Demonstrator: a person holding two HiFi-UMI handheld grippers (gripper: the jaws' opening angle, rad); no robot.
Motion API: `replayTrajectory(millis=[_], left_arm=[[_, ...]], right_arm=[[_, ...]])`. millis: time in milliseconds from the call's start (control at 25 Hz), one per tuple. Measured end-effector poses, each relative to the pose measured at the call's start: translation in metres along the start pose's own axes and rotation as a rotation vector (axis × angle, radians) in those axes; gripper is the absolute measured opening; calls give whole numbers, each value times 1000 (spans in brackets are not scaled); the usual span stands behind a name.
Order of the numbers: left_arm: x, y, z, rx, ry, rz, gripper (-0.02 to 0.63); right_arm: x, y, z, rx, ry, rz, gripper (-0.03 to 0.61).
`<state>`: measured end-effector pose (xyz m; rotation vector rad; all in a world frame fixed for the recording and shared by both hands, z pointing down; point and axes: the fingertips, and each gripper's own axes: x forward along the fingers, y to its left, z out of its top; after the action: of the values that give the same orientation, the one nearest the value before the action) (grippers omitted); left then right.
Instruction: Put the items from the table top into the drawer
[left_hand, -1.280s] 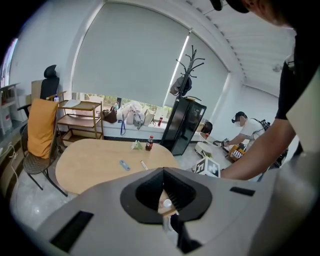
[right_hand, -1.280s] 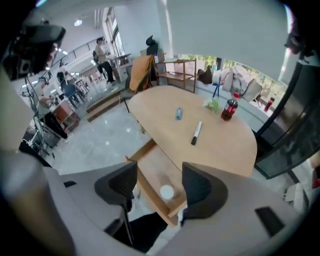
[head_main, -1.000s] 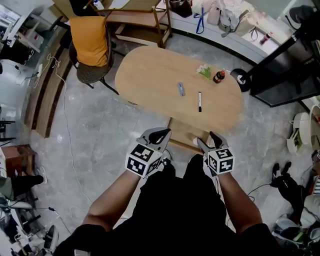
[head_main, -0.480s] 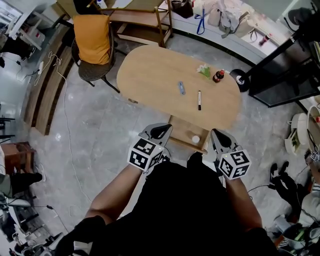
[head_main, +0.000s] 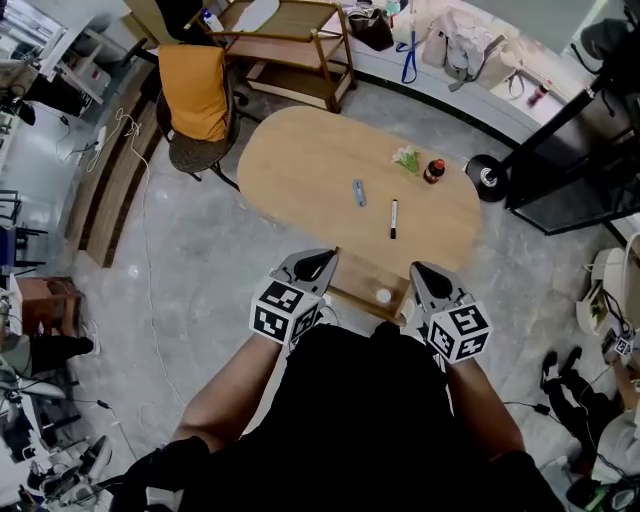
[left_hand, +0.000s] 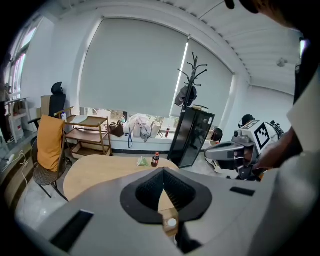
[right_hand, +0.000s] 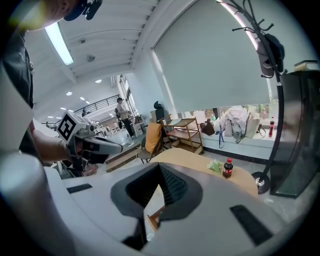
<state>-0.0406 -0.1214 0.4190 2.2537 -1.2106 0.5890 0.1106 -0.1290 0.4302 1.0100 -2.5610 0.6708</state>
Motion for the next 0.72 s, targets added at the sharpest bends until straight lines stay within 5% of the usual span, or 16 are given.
replayTrajectory(millis=[360,720], left_arm=[[34,-26,13,-4,-2,60,2],[62,26,-1,55,102,-28,2]], right_arm=[[11,-42,-22,-21,68,60,3],[89,-71,-58,44,158,-77,5]])
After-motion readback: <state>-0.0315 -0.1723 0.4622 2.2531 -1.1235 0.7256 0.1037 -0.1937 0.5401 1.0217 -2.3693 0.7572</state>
